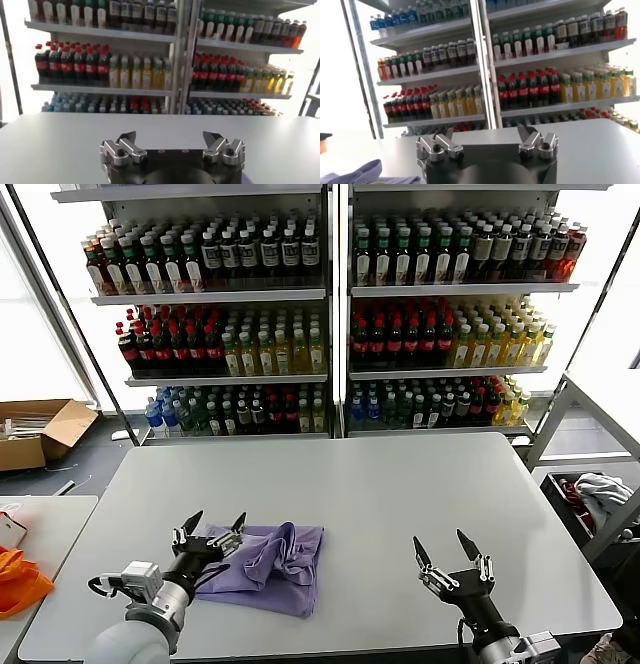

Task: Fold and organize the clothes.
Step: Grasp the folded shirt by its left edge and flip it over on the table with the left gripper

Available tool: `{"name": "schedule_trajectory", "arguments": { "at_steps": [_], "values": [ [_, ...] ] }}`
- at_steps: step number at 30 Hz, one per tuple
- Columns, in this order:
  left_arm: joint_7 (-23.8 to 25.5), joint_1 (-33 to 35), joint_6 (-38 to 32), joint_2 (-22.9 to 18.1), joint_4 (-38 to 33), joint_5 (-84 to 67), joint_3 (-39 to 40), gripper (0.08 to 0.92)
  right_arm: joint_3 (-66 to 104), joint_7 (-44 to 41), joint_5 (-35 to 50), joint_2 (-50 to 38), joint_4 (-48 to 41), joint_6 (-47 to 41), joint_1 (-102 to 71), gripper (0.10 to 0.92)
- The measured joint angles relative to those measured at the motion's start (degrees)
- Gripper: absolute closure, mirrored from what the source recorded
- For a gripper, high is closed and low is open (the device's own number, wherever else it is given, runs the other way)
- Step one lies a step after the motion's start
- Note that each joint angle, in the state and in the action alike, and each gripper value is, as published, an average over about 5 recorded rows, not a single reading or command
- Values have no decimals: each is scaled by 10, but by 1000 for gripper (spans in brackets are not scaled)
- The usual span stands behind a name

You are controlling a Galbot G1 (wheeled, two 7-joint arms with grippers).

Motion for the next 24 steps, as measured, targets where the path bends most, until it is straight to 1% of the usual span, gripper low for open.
{"name": "schedule_trajectory", "arguments": {
  "at_steps": [5, 14, 22, 24],
  "values": [
    [8, 4, 14, -3, 33, -6, -22, 177, -5, 0, -5, 3, -4, 2, -3, 203],
    [11, -5, 26, -27, 93, -10, -38, 177, -4, 1, -8, -4, -13, 3, 2, 203],
    [20, -1, 28, -43, 126, -20, -38, 178, -8, 1, -5, -8, -18, 3, 11, 203],
    [25, 2, 26, -47, 130, -22, -36, 193, -8, 1, -4, -9, -17, 3, 13, 203]
  ]
}}
